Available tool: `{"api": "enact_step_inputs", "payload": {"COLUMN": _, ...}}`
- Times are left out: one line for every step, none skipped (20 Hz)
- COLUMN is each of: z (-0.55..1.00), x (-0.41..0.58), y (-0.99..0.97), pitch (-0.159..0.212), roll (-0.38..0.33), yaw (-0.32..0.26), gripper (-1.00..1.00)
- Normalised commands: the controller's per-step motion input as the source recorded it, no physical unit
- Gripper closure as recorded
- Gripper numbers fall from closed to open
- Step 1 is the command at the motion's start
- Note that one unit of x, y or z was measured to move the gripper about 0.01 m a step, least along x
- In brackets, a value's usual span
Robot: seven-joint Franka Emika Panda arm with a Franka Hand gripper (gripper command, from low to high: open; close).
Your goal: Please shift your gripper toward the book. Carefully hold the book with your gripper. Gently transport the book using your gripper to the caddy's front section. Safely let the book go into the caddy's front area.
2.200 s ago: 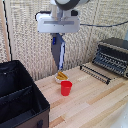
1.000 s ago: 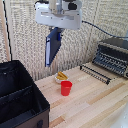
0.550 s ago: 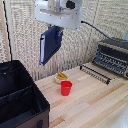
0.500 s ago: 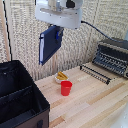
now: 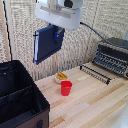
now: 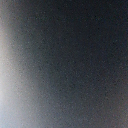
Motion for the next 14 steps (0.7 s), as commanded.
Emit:
{"api": "enact_step_inputs", "payload": {"z": 0.0, "x": -0.06, "y": 0.58, "pitch": 0.079, "roll": 0.004, "yaw": -0.152, "gripper": 1.0}}
{"api": "enact_step_inputs", "payload": {"z": 0.0, "x": -0.08, "y": 0.56, "pitch": 0.079, "roll": 0.024, "yaw": -0.145, "gripper": 1.0}}
{"api": "enact_step_inputs", "payload": {"z": 0.0, "x": -0.1, "y": 0.54, "pitch": 0.083, "roll": 0.047, "yaw": -0.136, "gripper": 1.0}}
{"api": "enact_step_inputs", "payload": {"z": 0.03, "x": -0.114, "y": 0.52, "pitch": 0.078, "roll": 0.066, "yaw": -0.132, "gripper": 1.0}}
{"api": "enact_step_inputs", "payload": {"z": 0.07, "x": -0.151, "y": 0.48, "pitch": 0.066, "roll": 0.092, "yaw": -0.128, "gripper": 1.0}}
{"api": "enact_step_inputs", "payload": {"z": 0.09, "x": -0.154, "y": 0.47, "pitch": 0.066, "roll": 0.097, "yaw": -0.126, "gripper": 1.0}}
{"api": "enact_step_inputs", "payload": {"z": 0.09, "x": -0.166, "y": 0.48, "pitch": 0.07, "roll": 0.094, "yaw": -0.121, "gripper": 1.0}}
{"api": "enact_step_inputs", "payload": {"z": 0.08, "x": -0.174, "y": 0.48, "pitch": 0.069, "roll": 0.089, "yaw": -0.12, "gripper": 1.0}}
{"api": "enact_step_inputs", "payload": {"z": 0.09, "x": -0.183, "y": 0.49, "pitch": 0.066, "roll": 0.087, "yaw": -0.118, "gripper": 1.0}}
{"api": "enact_step_inputs", "payload": {"z": 0.09, "x": -0.2, "y": 0.5, "pitch": 0.066, "roll": 0.084, "yaw": -0.114, "gripper": 1.0}}
{"api": "enact_step_inputs", "payload": {"z": 0.08, "x": -0.209, "y": 0.51, "pitch": 0.068, "roll": 0.078, "yaw": -0.111, "gripper": 1.0}}
{"api": "enact_step_inputs", "payload": {"z": 0.08, "x": -0.209, "y": 0.51, "pitch": 0.068, "roll": 0.079, "yaw": -0.111, "gripper": 1.0}}
{"api": "enact_step_inputs", "payload": {"z": 0.09, "x": -0.203, "y": 0.51, "pitch": 0.065, "roll": 0.081, "yaw": -0.111, "gripper": 1.0}}
{"api": "enact_step_inputs", "payload": {"z": 0.08, "x": -0.194, "y": 0.51, "pitch": 0.065, "roll": 0.079, "yaw": -0.114, "gripper": 1.0}}
